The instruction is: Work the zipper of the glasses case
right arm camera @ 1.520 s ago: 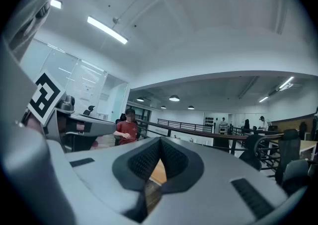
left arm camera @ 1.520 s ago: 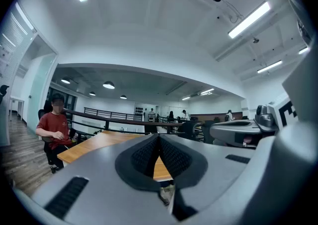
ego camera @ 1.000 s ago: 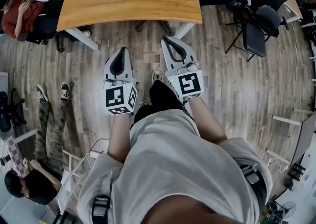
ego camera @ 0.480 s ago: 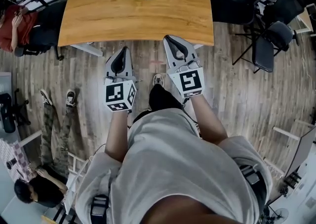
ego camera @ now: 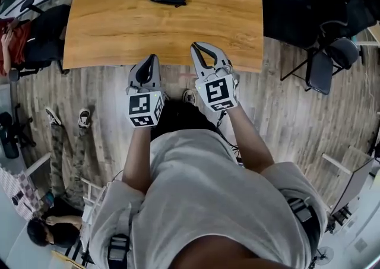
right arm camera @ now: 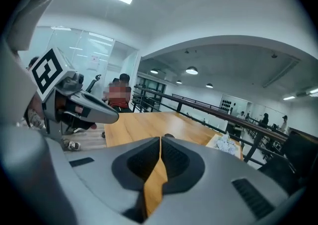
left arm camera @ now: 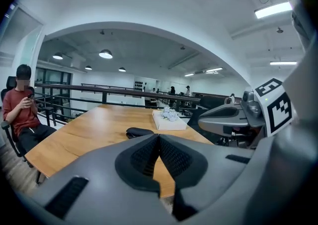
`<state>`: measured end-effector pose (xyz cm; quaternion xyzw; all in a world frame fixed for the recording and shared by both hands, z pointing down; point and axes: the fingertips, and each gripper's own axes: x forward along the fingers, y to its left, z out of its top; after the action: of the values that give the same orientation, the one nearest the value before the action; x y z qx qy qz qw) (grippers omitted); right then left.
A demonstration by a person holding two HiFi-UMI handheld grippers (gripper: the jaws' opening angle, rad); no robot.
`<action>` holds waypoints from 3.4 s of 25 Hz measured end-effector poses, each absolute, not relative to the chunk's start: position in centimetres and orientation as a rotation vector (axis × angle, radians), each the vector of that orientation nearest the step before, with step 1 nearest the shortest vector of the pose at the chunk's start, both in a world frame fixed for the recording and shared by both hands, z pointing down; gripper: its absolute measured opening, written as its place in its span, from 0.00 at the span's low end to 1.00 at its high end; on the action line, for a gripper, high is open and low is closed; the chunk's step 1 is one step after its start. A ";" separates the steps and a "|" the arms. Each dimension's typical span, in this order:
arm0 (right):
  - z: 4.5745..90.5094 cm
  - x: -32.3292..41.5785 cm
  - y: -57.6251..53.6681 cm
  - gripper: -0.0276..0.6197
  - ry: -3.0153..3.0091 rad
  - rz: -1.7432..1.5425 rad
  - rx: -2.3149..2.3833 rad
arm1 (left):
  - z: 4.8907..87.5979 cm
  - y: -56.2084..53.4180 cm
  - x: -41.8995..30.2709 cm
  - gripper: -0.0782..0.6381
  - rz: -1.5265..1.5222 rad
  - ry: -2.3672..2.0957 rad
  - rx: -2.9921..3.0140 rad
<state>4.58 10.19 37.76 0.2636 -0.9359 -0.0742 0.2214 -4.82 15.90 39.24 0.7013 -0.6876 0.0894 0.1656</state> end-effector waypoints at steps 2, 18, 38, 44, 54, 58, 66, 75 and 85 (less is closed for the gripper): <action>39.0 3.0 9.1 0.09 -2.548 -0.234 0.703 | 40.4 14.4 -6.2 0.14 0.267 -1.935 1.994; 49.2 -9.3 -2.7 0.20 -2.245 -0.405 0.610 | 50.7 1.7 -18.2 0.14 0.377 -1.709 2.000; 58.3 -12.4 -9.9 0.53 -1.880 -0.785 0.403 | 56.2 -1.8 -22.4 0.14 0.424 -1.710 1.864; 59.4 -12.4 -11.0 0.55 -1.822 -0.804 0.328 | 55.4 -2.1 -22.6 0.14 0.426 -1.740 1.816; 59.3 -12.2 -12.3 0.52 -1.867 -0.799 0.261 | 55.3 -3.8 -22.1 0.14 0.460 -1.733 1.821; 58.8 -12.0 -12.0 0.45 -1.925 -0.714 0.198 | 54.7 -4.7 -21.4 0.14 0.488 -1.705 1.873; 57.3 -11.2 -10.8 0.45 -2.066 -0.474 0.102 | 52.8 -6.6 -20.1 0.14 0.716 -1.579 2.122; 54.5 -10.0 -7.5 0.45 -2.197 -0.262 -0.076 | 52.6 -6.5 -13.9 0.56 1.469 -0.870 2.646; 53.0 -8.3 -4.7 0.45 -2.249 -0.182 -0.181 | 55.2 -5.8 -7.0 0.58 1.716 -0.463 2.837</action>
<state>-8.28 -4.68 52.95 -0.0726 -0.8993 -0.0726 0.4251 -6.97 -5.77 55.22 0.8429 -0.1375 0.5099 -0.1029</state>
